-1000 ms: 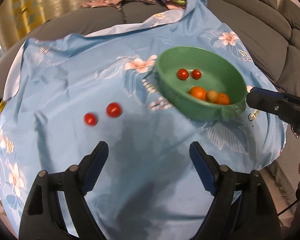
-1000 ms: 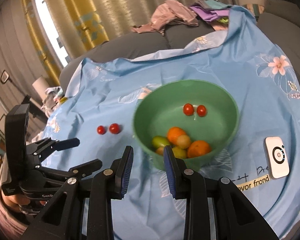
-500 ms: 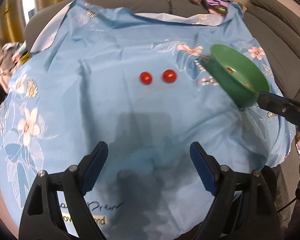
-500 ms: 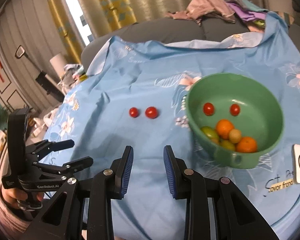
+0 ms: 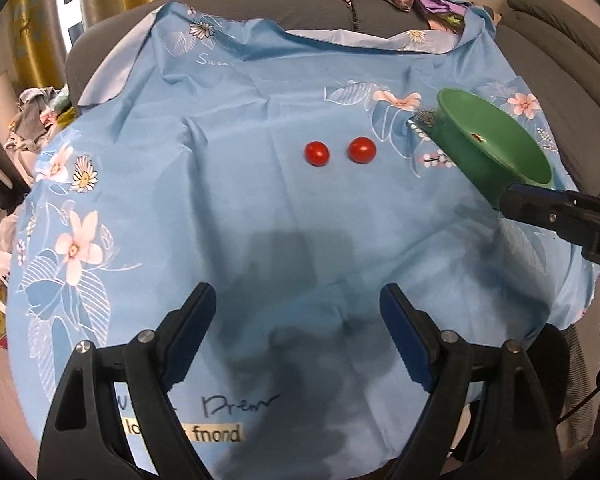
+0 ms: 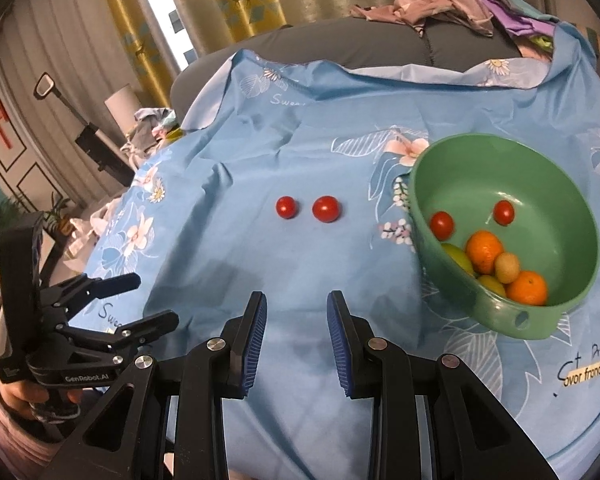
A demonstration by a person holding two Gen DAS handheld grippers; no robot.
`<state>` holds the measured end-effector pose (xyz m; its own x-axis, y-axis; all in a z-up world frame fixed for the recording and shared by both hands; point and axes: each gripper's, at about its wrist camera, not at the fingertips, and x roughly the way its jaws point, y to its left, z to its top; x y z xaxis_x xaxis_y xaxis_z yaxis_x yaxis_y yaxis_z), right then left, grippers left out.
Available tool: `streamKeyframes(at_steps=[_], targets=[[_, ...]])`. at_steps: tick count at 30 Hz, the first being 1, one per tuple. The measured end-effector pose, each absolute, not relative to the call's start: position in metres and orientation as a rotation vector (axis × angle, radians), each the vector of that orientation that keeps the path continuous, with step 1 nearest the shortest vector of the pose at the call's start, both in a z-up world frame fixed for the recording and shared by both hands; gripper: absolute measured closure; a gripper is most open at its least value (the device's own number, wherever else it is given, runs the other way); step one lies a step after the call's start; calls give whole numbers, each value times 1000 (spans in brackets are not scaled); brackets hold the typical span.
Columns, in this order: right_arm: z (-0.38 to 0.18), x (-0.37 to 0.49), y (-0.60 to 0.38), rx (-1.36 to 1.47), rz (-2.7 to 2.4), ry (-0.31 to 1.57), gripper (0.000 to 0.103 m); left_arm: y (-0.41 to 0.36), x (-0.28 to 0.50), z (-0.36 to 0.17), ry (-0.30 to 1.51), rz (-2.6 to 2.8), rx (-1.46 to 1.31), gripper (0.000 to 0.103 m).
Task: Organize fruits
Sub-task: 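Move the right gripper to another cherry tomato and close on it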
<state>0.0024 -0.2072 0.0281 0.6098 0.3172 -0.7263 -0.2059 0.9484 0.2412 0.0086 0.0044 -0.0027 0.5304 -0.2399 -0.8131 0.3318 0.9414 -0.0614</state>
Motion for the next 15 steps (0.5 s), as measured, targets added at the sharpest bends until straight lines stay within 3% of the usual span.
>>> streamKeyframes(at_steps=[15], targets=[[18, 27, -190, 126, 303, 903, 72, 15, 18, -4, 951, -373, 79, 19]])
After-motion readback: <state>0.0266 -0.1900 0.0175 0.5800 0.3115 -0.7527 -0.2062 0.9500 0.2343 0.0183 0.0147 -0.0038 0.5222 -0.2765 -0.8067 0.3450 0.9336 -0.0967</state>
